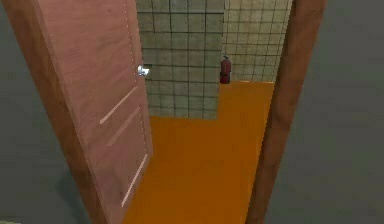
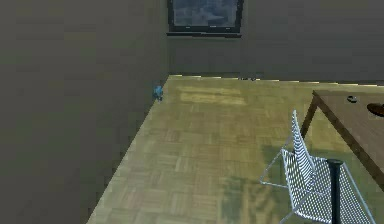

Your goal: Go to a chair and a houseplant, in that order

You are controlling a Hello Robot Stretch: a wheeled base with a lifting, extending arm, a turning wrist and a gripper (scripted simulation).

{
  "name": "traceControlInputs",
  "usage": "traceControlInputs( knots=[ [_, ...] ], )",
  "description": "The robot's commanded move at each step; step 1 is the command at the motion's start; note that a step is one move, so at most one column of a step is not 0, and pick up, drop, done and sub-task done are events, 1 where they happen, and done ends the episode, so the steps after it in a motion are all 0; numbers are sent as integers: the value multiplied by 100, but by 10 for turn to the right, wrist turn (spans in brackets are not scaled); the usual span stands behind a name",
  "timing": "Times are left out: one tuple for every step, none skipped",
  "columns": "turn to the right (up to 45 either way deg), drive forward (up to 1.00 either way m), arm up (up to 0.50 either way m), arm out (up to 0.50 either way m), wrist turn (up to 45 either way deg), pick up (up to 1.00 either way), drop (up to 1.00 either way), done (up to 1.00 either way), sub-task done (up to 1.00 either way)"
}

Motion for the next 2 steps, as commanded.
traceControlInputs(
  knots=[
    [-30,0,0,0,0,0,0,0,0],
    [0,90,0,0,0,0,0,0,0]
  ],
)
